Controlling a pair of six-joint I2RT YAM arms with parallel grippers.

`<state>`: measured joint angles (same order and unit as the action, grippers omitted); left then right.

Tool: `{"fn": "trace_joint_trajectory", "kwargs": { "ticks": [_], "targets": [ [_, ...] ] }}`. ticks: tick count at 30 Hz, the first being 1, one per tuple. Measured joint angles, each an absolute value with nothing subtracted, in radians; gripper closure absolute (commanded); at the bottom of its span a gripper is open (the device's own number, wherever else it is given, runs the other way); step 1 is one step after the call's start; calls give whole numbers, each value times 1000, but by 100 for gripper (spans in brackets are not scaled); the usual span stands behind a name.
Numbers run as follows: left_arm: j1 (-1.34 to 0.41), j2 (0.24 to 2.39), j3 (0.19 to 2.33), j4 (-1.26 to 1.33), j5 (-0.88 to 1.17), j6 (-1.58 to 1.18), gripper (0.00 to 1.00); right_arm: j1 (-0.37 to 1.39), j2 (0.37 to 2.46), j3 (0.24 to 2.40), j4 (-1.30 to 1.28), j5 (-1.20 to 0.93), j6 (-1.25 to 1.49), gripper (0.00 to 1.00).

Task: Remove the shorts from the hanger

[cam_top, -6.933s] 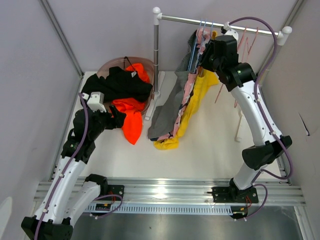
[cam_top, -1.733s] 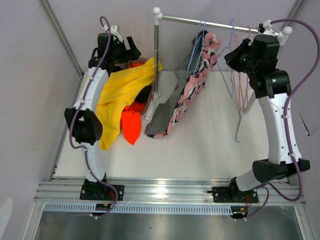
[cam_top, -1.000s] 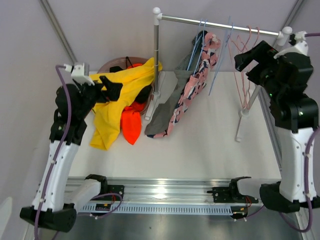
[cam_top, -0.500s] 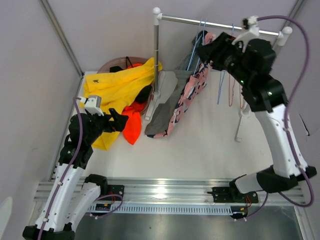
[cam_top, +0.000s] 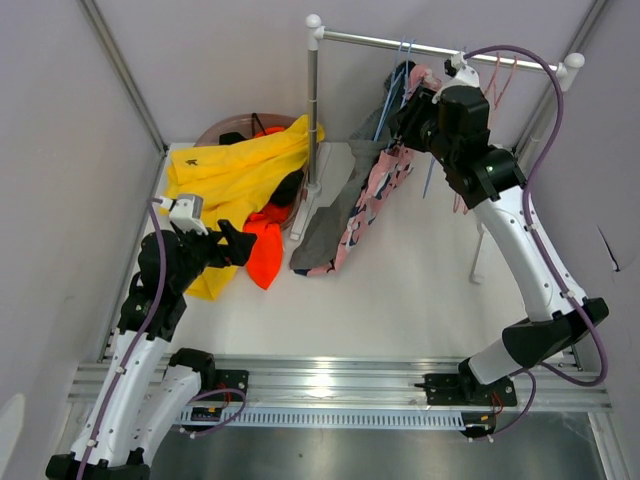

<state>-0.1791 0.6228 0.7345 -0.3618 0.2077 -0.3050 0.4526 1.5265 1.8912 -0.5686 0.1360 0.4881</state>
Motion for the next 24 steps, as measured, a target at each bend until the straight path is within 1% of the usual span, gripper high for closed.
{"fn": "trace_joint_trajectory", "kwargs": {
  "ticks": [6,10,18,21,24],
  "targets": [
    [-179,624,735,-362,208,-305,3,453,1526,1818,-556,200,469,57],
    [-181,624,735,-361,208,-305,4,453,1531,1816,-546,220,458,57],
    [-181,624,734,-361,208,-305,3,453,1637,1930,-529,237,433,59],
    [-183,627,735,-361,208,-305,4,453,1674,1948,-527,244,431,62],
    [-183,629,734,-362,208,-305,4,453,1703,1952,-527,261,432,69]
  ]
}}
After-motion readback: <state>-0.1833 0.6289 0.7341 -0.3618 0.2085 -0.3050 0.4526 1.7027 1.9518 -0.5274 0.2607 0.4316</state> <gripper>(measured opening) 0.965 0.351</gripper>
